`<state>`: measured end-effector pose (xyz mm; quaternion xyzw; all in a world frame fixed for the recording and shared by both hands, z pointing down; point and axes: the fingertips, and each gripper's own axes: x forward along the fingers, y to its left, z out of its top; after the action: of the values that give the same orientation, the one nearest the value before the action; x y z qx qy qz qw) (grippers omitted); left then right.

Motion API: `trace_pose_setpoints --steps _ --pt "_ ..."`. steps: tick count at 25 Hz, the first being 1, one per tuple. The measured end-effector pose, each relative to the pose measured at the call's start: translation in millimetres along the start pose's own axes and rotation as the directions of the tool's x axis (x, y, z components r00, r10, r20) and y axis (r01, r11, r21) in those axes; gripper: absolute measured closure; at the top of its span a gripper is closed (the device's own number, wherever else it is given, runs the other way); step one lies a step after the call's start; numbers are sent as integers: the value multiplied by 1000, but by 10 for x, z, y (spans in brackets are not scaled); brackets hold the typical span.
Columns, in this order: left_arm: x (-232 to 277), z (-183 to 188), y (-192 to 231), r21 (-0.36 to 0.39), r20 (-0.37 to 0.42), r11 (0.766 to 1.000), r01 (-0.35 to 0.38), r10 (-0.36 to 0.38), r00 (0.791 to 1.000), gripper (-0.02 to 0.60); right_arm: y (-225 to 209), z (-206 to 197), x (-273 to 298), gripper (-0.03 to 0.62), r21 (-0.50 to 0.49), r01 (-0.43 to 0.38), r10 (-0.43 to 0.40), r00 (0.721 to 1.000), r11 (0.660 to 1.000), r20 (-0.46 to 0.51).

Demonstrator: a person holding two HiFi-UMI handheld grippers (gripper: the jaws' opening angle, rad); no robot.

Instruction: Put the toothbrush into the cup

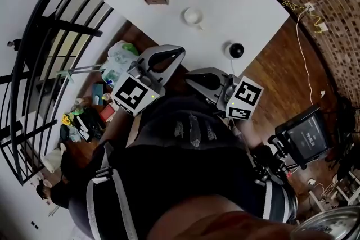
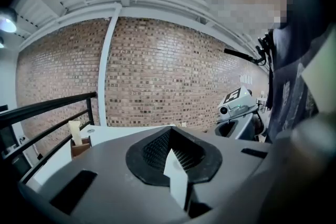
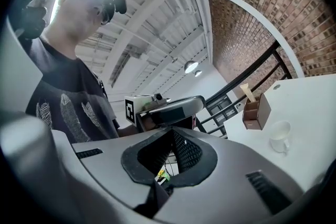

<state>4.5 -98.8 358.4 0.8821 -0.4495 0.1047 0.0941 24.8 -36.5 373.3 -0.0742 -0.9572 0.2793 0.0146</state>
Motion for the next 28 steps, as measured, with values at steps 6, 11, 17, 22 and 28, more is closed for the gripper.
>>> trace_pose_setpoints --steps 6,11,17,22,28 --pt "34 -33 115 23 -9 1000 8 -8 1000 586 -83 2 -20 599 -9 32 -32 999 999 9" --pt "104 18 267 32 7 999 44 -45 999 586 -201 73 16 600 -24 87 -87 996 996 10" --pt "226 59 645 46 45 993 108 -111 993 586 -485 264 133 600 -57 213 -213 977 975 22" --pt "274 201 1044 71 84 985 160 -166 983 586 -689 428 425 599 -81 273 -274 962 959 -2" --pt "226 172 1493 101 86 978 182 -190 978 586 -866 550 754 600 -100 328 -332 943 939 -21"
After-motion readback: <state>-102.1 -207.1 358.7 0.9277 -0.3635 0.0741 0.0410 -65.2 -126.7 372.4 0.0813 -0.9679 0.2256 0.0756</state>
